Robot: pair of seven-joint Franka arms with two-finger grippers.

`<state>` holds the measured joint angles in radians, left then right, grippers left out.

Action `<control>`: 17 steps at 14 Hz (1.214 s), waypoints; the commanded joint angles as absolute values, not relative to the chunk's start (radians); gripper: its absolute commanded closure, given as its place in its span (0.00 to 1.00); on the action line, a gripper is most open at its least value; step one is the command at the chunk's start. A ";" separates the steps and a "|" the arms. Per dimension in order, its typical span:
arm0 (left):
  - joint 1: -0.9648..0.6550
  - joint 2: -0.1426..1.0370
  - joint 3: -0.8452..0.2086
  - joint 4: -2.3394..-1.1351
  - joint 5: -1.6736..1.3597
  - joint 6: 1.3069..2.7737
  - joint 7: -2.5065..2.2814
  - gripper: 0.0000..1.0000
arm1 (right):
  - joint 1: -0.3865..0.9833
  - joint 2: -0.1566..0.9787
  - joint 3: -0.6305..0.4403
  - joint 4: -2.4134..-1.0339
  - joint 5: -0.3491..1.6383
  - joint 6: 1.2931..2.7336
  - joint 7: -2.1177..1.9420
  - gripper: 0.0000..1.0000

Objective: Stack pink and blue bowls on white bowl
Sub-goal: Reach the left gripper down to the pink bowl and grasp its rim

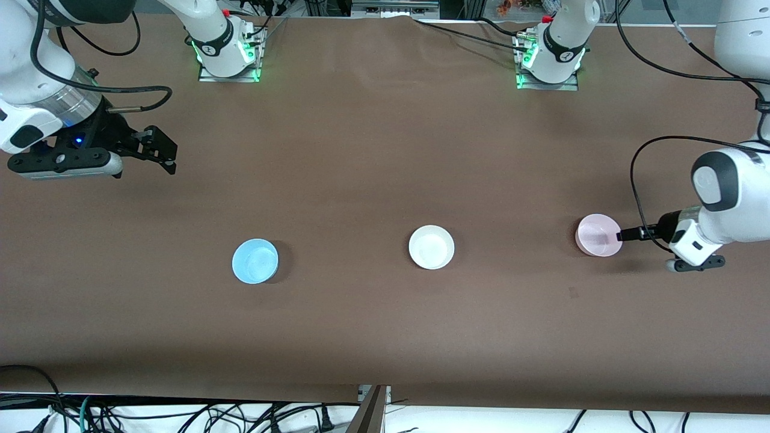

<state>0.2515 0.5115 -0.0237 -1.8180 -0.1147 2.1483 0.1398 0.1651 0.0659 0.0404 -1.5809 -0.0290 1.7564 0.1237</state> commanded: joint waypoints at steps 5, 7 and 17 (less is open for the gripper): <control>0.261 0.454 -0.018 -2.005 -0.198 2.355 0.252 0.05 | 0.196 0.118 0.055 -1.566 -0.054 1.684 0.136 0.01; 0.261 0.456 -0.017 -2.011 -0.199 2.356 0.252 0.15 | 0.198 0.120 0.051 -1.568 -0.052 1.690 0.127 0.01; 0.258 0.463 -0.012 -2.010 -0.216 2.358 0.252 0.86 | 0.201 0.121 0.051 -1.565 -0.051 1.695 0.127 0.01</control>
<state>0.2575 0.4892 -0.0160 -1.9833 -0.1807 2.3459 0.2174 0.1985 0.1190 0.0500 -1.5807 -0.0371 1.7012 0.1234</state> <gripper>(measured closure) 0.740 0.004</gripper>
